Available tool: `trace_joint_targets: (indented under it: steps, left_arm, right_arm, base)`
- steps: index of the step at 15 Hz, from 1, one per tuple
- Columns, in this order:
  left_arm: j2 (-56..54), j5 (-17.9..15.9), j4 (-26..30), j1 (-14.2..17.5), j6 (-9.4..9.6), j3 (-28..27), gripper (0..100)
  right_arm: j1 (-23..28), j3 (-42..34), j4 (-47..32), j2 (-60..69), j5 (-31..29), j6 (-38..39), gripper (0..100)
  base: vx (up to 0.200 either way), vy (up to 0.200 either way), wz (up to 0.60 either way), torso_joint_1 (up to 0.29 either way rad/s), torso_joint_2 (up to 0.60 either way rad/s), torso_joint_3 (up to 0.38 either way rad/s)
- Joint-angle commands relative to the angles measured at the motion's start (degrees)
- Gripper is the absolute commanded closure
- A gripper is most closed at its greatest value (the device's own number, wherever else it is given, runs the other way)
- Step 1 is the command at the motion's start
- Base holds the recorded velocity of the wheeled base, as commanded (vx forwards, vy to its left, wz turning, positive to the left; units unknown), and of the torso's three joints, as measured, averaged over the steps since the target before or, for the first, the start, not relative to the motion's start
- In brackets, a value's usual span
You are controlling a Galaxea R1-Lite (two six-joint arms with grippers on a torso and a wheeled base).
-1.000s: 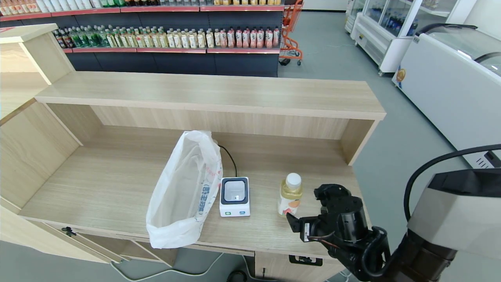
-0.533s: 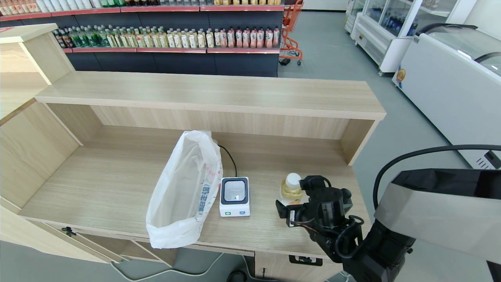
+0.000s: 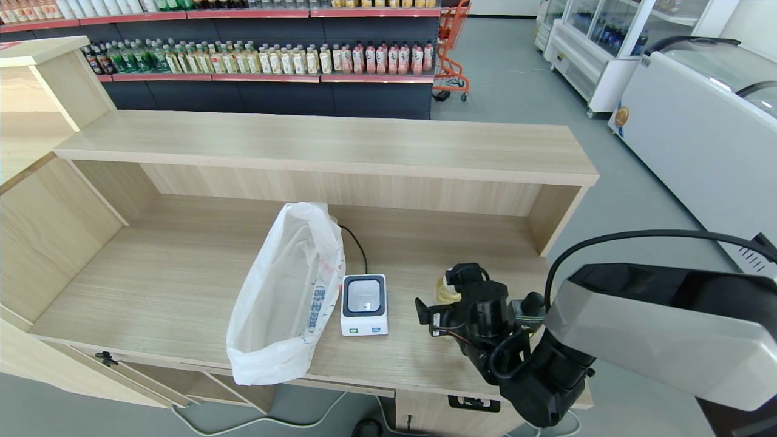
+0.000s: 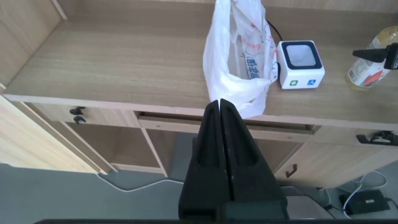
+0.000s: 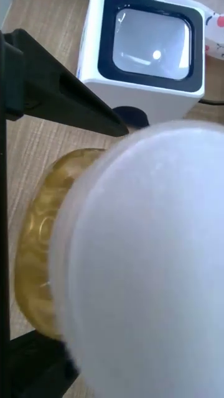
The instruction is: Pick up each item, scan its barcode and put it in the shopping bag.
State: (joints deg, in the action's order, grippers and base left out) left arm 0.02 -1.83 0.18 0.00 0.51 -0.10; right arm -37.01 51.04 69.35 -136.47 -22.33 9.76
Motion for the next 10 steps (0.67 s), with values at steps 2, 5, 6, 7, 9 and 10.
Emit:
trace_joint_targets:
  steps: [2, 5, 6, 7, 9, 10]
  left_arm:
    - [0.06, -0.02, -0.01, 0.0, 0.02, 0.01, 100]
    - [-0.02, -0.02, -0.01, 0.0, 0.02, 0.01, 100]
    - [0.06, -0.02, -0.01, 0.0, 0.02, 0.01, 100]
    - [-0.02, 0.07, -0.01, 0.0, 0.02, 0.01, 100]
    - [-0.02, -0.02, -0.01, 0.0, 0.02, 0.01, 100]
    - [-0.02, 0.07, -0.01, 0.0, 0.02, 0.01, 100]
  right_arm:
    - [0.01, 1.69, -0.18, -2.22, 0.27, -0.36, 0]
    - [0.1, 3.71, -0.18, -3.8, 0.27, -0.8, 0]
    - [0.18, 4.77, -0.27, -4.5, 0.27, -0.89, 0]
    - [0.18, 5.56, -0.36, -4.59, 0.27, -0.89, 0]
    - [0.18, 6.0, -0.27, -4.85, 0.36, -1.15, 0]
    - [0.18, 6.0, 0.17, -5.03, 0.36, -1.77, 0]
  base:
    - [0.0, 0.0, 0.0, 0.0, 0.0, 0.0]
    - [0.0, 0.0, 0.0, 0.0, 0.0, 0.0]
    - [0.0, 0.0, 0.0, 0.0, 0.0, 0.0]
    - [0.0, 0.0, 0.0, 0.0, 0.0, 0.0]
    - [0.0, 0.0, 0.0, 0.0, 0.0, 0.0]
    - [0.0, 0.0, 0.0, 0.0, 0.0, 0.0]
